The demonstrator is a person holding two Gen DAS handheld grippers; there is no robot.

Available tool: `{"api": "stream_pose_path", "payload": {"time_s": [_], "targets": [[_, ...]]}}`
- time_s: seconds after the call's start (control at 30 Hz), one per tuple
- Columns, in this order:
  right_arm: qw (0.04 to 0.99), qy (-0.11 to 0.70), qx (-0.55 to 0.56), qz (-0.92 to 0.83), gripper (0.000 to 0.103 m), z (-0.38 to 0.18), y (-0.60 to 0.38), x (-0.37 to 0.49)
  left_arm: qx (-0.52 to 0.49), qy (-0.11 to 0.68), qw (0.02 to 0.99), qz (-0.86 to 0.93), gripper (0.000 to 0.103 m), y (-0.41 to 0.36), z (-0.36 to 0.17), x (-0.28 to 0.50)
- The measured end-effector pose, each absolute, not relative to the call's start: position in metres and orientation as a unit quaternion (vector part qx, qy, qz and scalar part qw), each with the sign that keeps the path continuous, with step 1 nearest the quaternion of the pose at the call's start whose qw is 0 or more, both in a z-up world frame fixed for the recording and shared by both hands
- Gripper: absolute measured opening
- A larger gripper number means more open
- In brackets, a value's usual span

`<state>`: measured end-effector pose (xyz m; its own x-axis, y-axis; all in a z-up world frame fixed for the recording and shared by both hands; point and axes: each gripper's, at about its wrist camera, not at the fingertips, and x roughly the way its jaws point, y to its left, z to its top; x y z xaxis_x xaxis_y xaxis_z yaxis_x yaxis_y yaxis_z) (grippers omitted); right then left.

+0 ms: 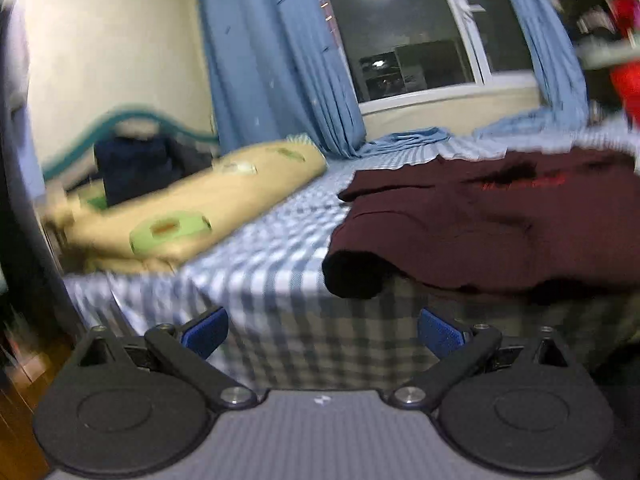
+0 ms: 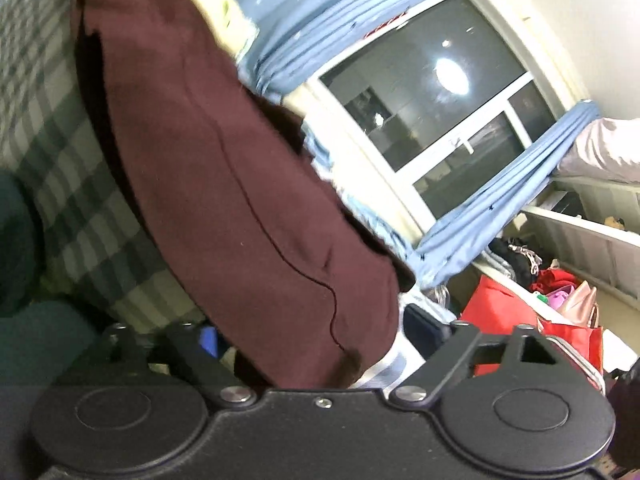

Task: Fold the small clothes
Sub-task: 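Close the right gripper on the hem while the left gripper grasps the hem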

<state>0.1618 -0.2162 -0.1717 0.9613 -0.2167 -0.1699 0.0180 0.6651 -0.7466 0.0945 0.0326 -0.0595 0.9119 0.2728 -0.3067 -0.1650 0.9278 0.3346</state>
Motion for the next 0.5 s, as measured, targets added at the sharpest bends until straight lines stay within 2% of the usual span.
{"api": "stream_pose_path", "payload": {"time_s": [0.07,0.1,0.17,0.27,0.5], "targets": [[0.911,0.114,-0.394,-0.053,0.055,-0.163,-0.218,0.151,0.211,0.156,0.958,0.116,0.103,0.022,-0.073,0.103],[0.916,0.112,-0.383,-0.046,0.049,-0.157,-0.220,0.148,0.235,0.153,0.953,0.112,0.103,0.017,-0.078,0.108],[0.930,0.109,-0.349,-0.029,0.027,-0.141,-0.224,0.142,0.271,0.155,0.944,0.104,0.103,0.009,-0.088,0.119],[0.949,0.091,-0.302,-0.020,0.017,-0.113,-0.230,0.137,0.285,0.155,0.942,0.090,0.103,0.002,-0.094,0.133],[0.975,0.061,-0.214,-0.009,0.014,-0.056,-0.245,0.145,0.297,0.141,0.940,0.094,0.103,-0.005,-0.096,0.174]]}}
